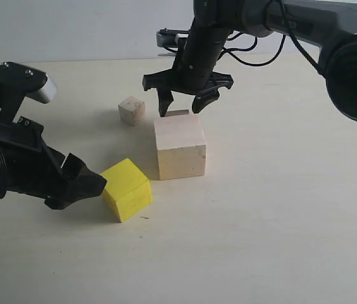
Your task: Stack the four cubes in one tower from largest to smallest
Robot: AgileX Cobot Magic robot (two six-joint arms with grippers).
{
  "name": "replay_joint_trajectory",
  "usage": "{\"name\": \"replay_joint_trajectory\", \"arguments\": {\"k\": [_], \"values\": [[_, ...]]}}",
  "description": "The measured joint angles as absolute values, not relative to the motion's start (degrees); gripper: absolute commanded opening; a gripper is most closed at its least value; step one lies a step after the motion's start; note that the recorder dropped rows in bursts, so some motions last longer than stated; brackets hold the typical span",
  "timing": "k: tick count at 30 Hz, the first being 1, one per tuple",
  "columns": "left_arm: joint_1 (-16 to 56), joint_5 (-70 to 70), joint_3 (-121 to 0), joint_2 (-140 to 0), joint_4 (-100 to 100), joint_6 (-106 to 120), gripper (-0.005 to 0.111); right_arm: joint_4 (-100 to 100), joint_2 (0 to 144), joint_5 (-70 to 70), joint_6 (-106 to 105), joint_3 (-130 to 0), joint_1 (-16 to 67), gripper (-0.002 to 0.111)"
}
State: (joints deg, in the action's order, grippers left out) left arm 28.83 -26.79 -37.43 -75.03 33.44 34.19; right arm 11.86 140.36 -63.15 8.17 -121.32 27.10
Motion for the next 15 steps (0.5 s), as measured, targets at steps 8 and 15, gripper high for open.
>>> {"name": "replay_joint_trajectory", "arguments": {"k": [8, 15], "values": [[28.83, -26.79, -37.43, -75.03, 33.44, 34.19, 0.081, 12.25, 141.78, -63.15, 8.17, -121.55, 27.1, 0.044], [28.83, -26.79, -37.43, -75.03, 33.4, 34.19, 0.081, 9.42, 141.78, -64.97, 8.17, -122.47, 27.15, 0.003]]}}
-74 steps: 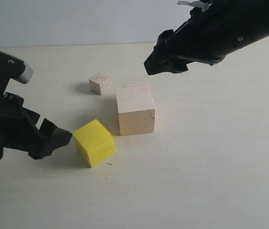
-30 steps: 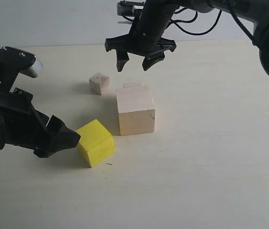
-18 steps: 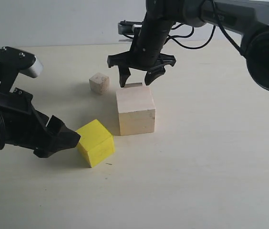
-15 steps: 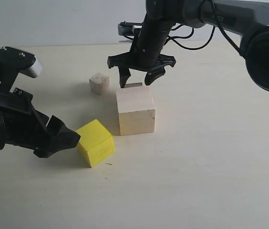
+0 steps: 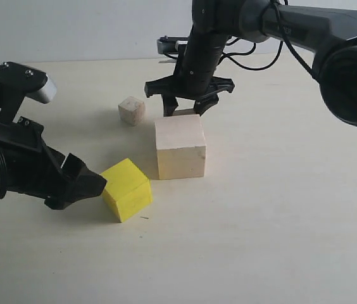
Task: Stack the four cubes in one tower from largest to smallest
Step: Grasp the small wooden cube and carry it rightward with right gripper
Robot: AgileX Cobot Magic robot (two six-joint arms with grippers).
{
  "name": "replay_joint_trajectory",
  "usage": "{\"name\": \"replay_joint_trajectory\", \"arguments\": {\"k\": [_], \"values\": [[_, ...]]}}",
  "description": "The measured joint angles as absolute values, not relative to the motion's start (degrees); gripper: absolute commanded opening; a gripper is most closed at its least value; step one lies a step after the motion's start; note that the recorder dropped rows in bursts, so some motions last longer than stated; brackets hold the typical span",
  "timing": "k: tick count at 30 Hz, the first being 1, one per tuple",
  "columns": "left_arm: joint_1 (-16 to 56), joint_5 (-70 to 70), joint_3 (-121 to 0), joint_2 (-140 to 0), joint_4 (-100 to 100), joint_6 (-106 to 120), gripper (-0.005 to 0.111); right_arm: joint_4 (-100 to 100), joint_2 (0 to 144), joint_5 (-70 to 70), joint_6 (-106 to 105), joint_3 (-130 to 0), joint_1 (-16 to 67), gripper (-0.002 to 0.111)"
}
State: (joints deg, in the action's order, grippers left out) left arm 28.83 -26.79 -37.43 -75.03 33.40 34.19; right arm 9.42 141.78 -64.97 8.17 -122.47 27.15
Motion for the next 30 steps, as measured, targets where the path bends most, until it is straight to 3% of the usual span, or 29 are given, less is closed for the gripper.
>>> {"name": "replay_joint_trajectory", "arguments": {"k": [10, 21, 30], "values": [[28.83, -26.84, -37.43, -75.03, 33.4, 34.19, 0.081, -1.44, 140.37, -69.77, 8.17, -124.83, 25.44, 0.0], [28.83, -26.84, -37.43, -75.03, 33.4, 34.19, 0.081, 9.78, 137.73, -69.77, 5.16, -124.67, 16.5, 0.0], [28.83, -26.37, -37.43, -75.03, 33.4, 34.07, 0.081, 7.44, 127.97, -69.62, 4.93, -109.09, 16.32, 0.0]]}}
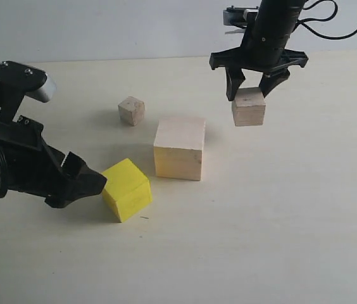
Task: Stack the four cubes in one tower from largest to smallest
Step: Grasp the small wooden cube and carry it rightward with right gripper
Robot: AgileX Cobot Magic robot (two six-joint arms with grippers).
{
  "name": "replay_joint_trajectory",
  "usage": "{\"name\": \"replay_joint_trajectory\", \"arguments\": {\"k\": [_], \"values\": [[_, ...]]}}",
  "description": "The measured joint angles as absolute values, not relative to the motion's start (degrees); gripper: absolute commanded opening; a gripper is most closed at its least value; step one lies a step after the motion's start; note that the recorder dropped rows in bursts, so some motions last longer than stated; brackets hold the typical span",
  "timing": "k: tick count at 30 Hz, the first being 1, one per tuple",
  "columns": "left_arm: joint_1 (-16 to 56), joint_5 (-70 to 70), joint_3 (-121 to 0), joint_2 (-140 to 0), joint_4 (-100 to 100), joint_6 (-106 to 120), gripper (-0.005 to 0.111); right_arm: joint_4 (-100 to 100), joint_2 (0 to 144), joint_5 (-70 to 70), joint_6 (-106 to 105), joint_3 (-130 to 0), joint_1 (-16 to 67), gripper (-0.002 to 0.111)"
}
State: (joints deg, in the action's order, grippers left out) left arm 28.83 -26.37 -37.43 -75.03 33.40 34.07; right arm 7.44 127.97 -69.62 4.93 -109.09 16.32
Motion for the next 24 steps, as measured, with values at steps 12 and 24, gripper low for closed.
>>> {"name": "replay_joint_trajectory", "arguments": {"k": [12, 24], "values": [[28.83, -21.58, -37.81, -79.22, 33.4, 35.94, 0.081, 10.17, 100.21, -52.16, 2.87, -67.59, 16.32, 0.0], [29.66, -22.53, -44.91, -89.91, 33.4, 43.54, 0.081, 15.04, 89.47, -47.76, 0.35, -52.64, 16.32, 0.0]]}}
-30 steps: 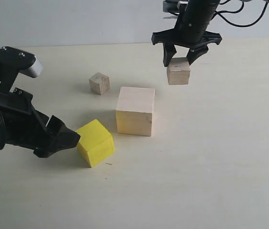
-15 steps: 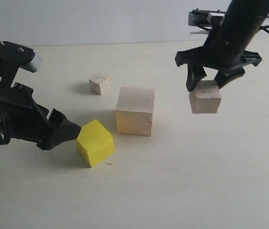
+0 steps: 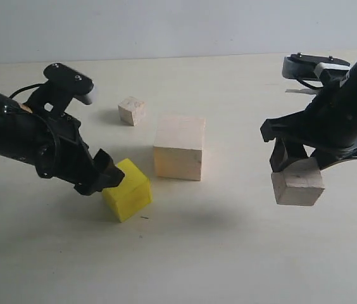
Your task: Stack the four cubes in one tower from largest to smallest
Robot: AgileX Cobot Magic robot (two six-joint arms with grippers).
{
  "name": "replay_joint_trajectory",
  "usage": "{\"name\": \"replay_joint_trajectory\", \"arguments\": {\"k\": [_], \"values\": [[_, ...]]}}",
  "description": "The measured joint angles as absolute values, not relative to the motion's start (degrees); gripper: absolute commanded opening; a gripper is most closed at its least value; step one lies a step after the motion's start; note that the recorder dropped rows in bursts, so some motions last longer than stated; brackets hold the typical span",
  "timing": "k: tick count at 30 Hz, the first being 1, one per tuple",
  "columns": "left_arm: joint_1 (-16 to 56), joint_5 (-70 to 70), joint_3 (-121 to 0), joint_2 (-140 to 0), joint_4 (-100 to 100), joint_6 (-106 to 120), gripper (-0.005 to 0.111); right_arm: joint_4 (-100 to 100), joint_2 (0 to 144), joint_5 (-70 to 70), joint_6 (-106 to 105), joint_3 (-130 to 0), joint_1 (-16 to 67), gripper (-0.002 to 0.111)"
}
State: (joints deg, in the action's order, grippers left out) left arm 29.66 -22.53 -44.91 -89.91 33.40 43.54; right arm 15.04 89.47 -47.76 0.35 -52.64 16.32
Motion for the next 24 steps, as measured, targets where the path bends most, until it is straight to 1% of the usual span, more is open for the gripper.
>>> {"name": "replay_joint_trajectory", "arguments": {"k": [4, 8, 11, 17, 22, 24], "values": [[31.93, -22.51, -45.68, -92.5, 33.51, 46.85, 0.081, 15.27, 89.22, -47.16, 0.0, -52.51, 16.32, 0.0], [33.49, -21.45, -45.79, -94.95, 33.51, 47.65, 0.081, 16.85, 89.22, -43.51, -1.64, -52.51, 16.32, 0.0], [33.61, -18.89, -45.79, -96.67, 33.51, 48.06, 0.081, 18.04, 89.99, -39.16, -2.57, -52.51, 16.32, 0.0], [33.61, -17.8, -45.79, -97.99, 33.41, 49.05, 0.081, 18.04, 96.76, -36.9, -2.79, -52.51, 16.32, 0.0], [33.61, -17.59, -45.79, -97.99, 33.41, 49.16, 0.081, 18.04, 99.2, -35.71, -2.79, -52.51, 16.32, 0.0], [33.61, -17.48, -45.79, -97.99, 33.41, 49.16, 0.081, 18.04, 99.24, -35.75, -2.79, -52.51, 16.32, 0.005]]}}
